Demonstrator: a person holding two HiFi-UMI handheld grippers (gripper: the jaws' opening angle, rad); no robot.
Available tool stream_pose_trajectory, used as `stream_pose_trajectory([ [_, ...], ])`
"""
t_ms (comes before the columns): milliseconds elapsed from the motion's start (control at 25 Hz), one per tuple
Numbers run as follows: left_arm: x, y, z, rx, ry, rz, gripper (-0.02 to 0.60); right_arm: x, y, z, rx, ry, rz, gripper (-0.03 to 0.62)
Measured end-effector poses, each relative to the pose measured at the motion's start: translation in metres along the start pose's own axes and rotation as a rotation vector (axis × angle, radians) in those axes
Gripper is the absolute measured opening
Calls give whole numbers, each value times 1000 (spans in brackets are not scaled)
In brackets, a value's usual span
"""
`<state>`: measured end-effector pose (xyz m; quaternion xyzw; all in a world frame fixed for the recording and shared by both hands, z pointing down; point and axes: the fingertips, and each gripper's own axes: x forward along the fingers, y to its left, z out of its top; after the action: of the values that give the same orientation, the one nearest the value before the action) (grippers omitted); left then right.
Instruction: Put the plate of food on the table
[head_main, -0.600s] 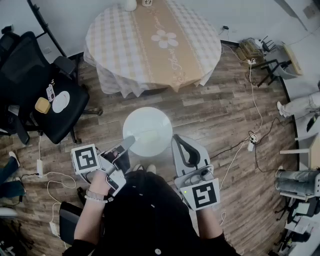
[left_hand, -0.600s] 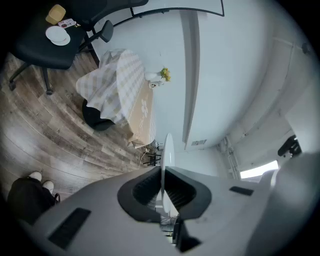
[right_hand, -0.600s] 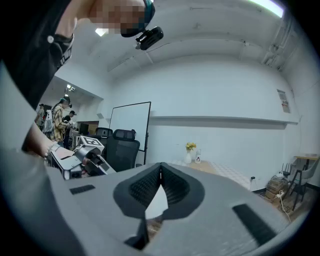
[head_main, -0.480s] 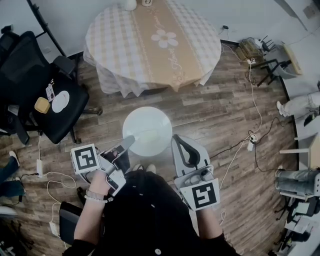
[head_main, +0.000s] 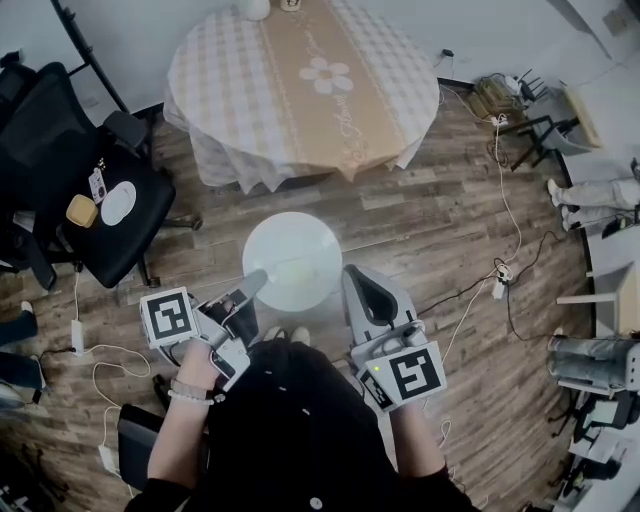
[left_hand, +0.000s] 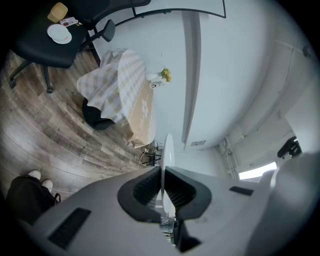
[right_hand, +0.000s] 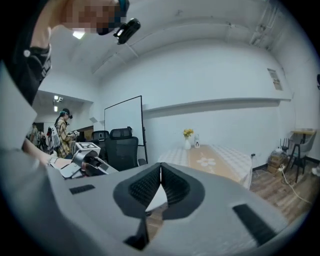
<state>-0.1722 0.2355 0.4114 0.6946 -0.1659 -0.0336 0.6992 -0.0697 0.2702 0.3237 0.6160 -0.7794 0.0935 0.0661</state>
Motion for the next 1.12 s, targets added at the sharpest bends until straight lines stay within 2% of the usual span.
stream_pose_trajectory([
  [240,2,0,0,8,4,-6,9,1,-12,-33,239,97,0,6],
  [320,2,-1,0,4,4,-11,9,3,-12,-42,334,111,19,65],
  [400,2,-2,1,4,5,-15,9,4,-12,-49,471,107,46,120],
  [480,1,-2,1,8,6,-17,9,5,-11,-55,605,99,71,123],
  [560,1,-2,1,10,7,-22,9,7,-9,-59,686,99,91,123],
  [720,0,-4,1,7,12,-36,9,13,2,-65,774,106,128,123],
  [800,-1,-5,0,8,15,-36,9,15,5,-66,815,97,131,91],
  [880,-2,-5,1,13,16,-27,9,17,6,-64,837,84,129,53],
  [1120,-10,-5,4,22,16,-34,9,18,15,-61,887,48,149,41],
])
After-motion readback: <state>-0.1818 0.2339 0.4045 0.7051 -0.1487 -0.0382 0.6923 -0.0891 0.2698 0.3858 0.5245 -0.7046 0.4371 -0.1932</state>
